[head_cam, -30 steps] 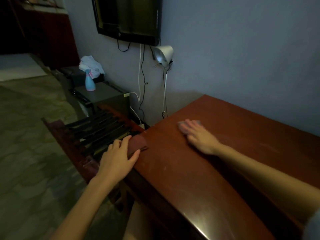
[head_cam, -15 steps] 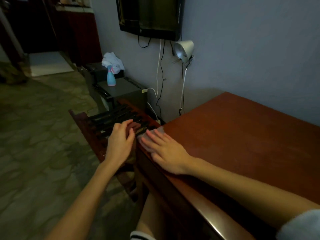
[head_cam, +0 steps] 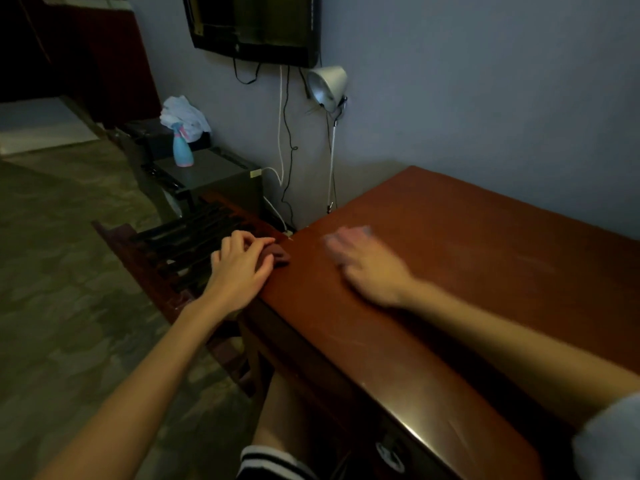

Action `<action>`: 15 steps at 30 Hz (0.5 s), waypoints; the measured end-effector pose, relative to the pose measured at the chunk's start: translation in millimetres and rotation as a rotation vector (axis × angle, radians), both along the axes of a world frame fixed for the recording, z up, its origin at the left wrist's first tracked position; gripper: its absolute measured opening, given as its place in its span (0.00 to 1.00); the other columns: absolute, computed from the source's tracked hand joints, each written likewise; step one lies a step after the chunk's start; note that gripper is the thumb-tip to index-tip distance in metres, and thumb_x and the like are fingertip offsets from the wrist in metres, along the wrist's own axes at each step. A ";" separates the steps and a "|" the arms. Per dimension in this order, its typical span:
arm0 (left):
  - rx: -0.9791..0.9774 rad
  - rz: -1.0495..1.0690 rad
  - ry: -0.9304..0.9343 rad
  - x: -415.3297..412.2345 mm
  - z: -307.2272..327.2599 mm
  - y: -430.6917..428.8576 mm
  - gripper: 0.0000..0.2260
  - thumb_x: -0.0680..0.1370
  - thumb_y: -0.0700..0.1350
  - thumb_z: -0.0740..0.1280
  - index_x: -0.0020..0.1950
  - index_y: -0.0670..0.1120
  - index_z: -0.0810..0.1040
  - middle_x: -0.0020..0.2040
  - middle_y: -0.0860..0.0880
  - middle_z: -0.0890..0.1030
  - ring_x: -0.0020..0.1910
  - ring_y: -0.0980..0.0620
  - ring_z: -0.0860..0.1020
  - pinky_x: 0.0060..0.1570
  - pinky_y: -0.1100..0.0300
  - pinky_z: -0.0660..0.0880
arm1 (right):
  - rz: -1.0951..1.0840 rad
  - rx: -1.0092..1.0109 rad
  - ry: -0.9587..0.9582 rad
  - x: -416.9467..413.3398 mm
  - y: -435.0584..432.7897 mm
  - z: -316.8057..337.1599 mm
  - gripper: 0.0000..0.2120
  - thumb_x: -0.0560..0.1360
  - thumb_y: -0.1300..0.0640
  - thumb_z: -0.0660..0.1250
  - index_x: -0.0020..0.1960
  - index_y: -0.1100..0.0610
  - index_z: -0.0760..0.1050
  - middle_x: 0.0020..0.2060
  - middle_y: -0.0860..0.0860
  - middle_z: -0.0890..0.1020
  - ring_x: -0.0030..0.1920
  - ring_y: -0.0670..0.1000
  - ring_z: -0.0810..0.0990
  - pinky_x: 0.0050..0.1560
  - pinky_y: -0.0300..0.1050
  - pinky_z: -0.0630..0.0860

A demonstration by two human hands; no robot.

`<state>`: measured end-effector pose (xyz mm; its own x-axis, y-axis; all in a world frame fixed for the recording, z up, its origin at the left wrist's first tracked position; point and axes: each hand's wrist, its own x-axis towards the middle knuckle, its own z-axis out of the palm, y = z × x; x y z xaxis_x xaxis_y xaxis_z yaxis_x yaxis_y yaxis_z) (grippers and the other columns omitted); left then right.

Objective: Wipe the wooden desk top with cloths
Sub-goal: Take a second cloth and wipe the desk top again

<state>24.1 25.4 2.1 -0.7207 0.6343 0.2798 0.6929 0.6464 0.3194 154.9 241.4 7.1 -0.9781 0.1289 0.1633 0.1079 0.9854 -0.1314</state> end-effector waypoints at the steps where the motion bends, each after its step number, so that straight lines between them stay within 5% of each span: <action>1: -0.031 0.017 0.026 0.9 -1.7 1.5 0.19 0.81 0.53 0.56 0.72 0.54 0.66 0.66 0.46 0.64 0.66 0.48 0.61 0.65 0.49 0.57 | 0.168 0.022 0.023 15.2 -33.7 -4.9 0.28 0.77 0.51 0.47 0.77 0.51 0.51 0.77 0.56 0.54 0.76 0.52 0.47 0.74 0.46 0.39; 4: -0.067 0.041 0.128 5.4 -3.3 11.2 0.19 0.80 0.53 0.57 0.71 0.51 0.69 0.70 0.44 0.63 0.71 0.46 0.59 0.71 0.44 0.50 | 0.515 0.032 -0.038 67.4 -80.7 -6.3 0.29 0.76 0.49 0.49 0.77 0.51 0.52 0.77 0.53 0.51 0.77 0.52 0.43 0.74 0.43 0.37; 7: -0.064 -0.085 0.188 22.3 -0.2 28.3 0.25 0.77 0.57 0.51 0.70 0.49 0.71 0.70 0.42 0.66 0.72 0.44 0.61 0.72 0.42 0.48 | 0.563 -0.012 -0.086 80.3 -20.4 1.5 0.29 0.80 0.42 0.45 0.77 0.53 0.54 0.77 0.53 0.52 0.77 0.51 0.46 0.76 0.45 0.41; 11: -0.036 -0.317 0.117 47.8 -0.2 49.8 0.22 0.80 0.54 0.54 0.71 0.49 0.70 0.71 0.46 0.65 0.73 0.47 0.61 0.73 0.49 0.48 | -0.128 -0.012 0.005 87.4 150.8 3.7 0.36 0.75 0.32 0.36 0.76 0.50 0.55 0.76 0.53 0.54 0.77 0.52 0.49 0.75 0.50 0.44; 13: 0.010 -0.366 0.107 53.8 1.0 55.5 0.18 0.81 0.50 0.59 0.70 0.49 0.71 0.69 0.48 0.69 0.71 0.50 0.64 0.72 0.53 0.54 | -0.603 -0.070 -0.010 101.6 209.7 11.2 0.27 0.80 0.42 0.43 0.77 0.49 0.51 0.77 0.56 0.52 0.77 0.57 0.49 0.75 0.51 0.45; 15: 0.054 -0.368 0.108 56.7 2.8 60.6 0.15 0.80 0.47 0.61 0.66 0.50 0.74 0.64 0.51 0.73 0.65 0.53 0.70 0.64 0.57 0.67 | -0.726 -0.074 -0.051 98.3 213.9 13.4 0.26 0.81 0.48 0.45 0.78 0.51 0.51 0.77 0.57 0.51 0.77 0.59 0.49 0.75 0.52 0.46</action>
<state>80.8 86.0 5.0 -0.4124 0.8273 0.3815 0.9069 0.3329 0.2584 253.2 455.4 20.5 -0.6480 0.7568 0.0854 0.7387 0.6518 -0.1716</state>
